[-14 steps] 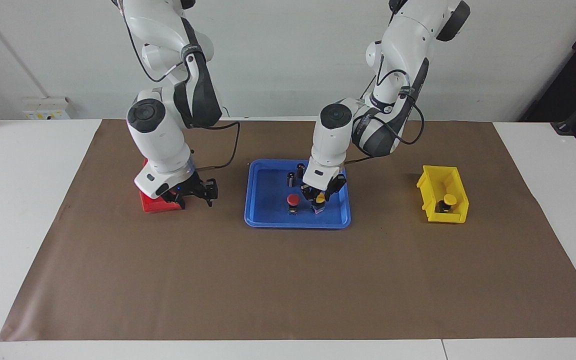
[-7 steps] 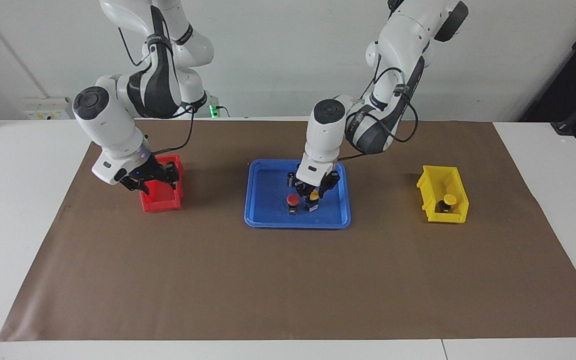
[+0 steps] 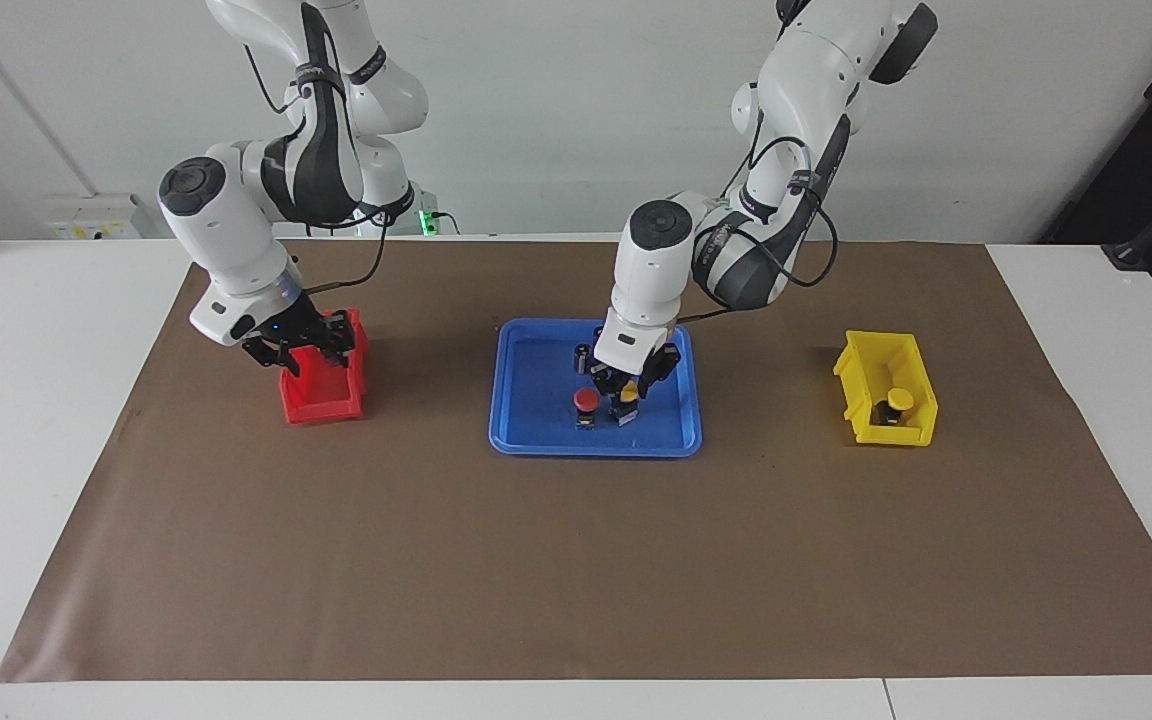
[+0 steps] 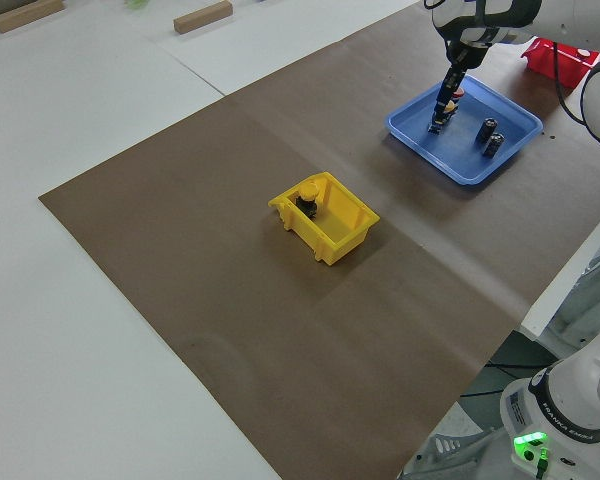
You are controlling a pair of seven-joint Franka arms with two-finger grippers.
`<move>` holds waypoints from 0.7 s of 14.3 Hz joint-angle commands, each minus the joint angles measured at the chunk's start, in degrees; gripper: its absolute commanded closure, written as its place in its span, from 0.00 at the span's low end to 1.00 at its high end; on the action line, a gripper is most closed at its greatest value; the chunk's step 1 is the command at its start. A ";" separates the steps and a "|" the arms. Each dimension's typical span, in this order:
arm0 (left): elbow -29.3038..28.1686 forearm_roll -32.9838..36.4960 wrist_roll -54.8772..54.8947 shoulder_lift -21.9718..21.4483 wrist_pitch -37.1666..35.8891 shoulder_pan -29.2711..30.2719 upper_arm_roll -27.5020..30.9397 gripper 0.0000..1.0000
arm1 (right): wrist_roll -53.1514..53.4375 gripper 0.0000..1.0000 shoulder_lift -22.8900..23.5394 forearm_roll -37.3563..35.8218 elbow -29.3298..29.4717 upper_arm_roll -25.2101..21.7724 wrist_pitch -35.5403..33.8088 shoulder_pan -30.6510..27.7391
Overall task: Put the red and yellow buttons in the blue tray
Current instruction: 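Release the red button in the tray while the left gripper releases yellow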
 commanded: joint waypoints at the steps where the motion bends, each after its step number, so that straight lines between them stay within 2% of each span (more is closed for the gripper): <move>1: 1.15 1.32 -1.23 0.85 0.42 0.04 -0.05 0.47 | -0.17 0.26 -1.96 -0.67 -2.18 0.46 1.26 -0.99; 5: 2.37 1.06 -1.23 0.76 0.07 0.12 -0.05 0.35 | -0.61 0.26 -3.27 -0.68 -3.93 0.46 -1.45 -2.56; 6: 2.81 1.06 -1.14 0.67 -0.36 0.73 -0.05 0.28 | -1.05 0.27 -3.89 -0.68 -4.81 0.46 -2.07 -3.35; 8: 2.82 1.32 -0.44 -0.38 -3.07 2.40 0.03 0.06 | -1.23 0.28 -4.33 -0.68 -6.05 0.46 -1.64 -3.36; 9: 2.73 1.41 1.04 -1.51 -5.44 3.45 -0.05 0.00 | -0.79 0.28 -4.33 -0.68 -6.23 0.46 -1.55 -3.36; 10: 2.64 1.15 5.41 -3.00 -7.73 4.68 0.03 0.00 | -0.79 0.28 -4.51 -0.68 -6.66 0.46 -1.55 -3.45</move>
